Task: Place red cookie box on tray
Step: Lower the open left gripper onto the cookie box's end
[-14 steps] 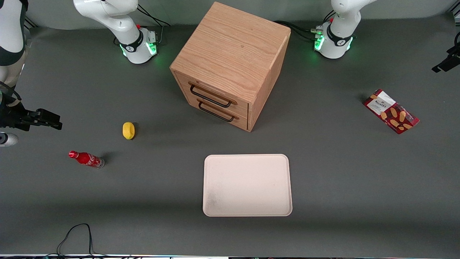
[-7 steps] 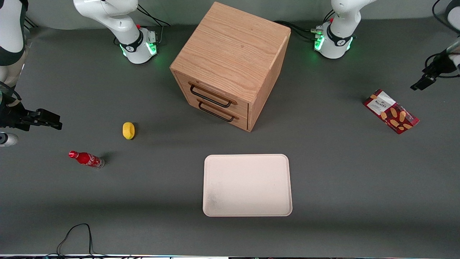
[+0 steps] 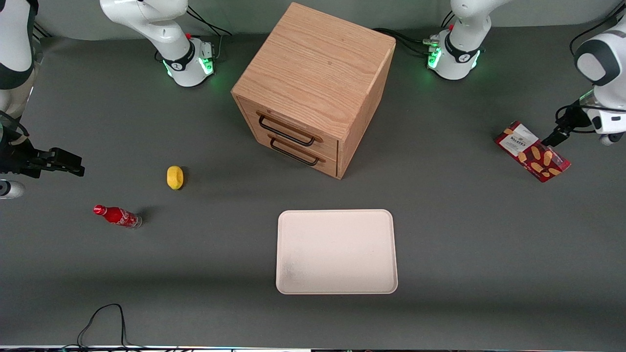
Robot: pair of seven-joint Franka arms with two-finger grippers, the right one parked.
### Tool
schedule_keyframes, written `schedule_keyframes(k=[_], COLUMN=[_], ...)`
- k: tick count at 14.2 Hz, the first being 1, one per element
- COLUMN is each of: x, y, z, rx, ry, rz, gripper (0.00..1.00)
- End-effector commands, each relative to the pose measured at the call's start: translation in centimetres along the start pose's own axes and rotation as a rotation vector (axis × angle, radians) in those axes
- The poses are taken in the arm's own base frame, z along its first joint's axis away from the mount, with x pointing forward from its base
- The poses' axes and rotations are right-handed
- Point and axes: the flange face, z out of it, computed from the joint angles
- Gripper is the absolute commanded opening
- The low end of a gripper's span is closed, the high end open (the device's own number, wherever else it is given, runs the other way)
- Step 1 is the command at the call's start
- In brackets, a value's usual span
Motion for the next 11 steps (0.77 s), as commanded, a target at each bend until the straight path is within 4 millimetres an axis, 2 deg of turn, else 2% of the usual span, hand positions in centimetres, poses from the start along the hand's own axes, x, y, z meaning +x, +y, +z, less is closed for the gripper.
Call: schedule_keyframes(k=[1,3,6,10,11], x=[-0.7,-0.5,-0.3,-0.1,-0.1], y=[1.5,2.1,2.1,1.7,1.7], z=[0.8,2.2,3.4,3.7,3.8], rx=[-0.021,-0.029,-0.030,-0.027,-0.027], ry=[0.006,0.018,0.024,0.019,0.017], rz=[0.001,0.005,0.001,-0.010,-0.008], gripper=[1.00,1.00,1.00,1.00,0.87])
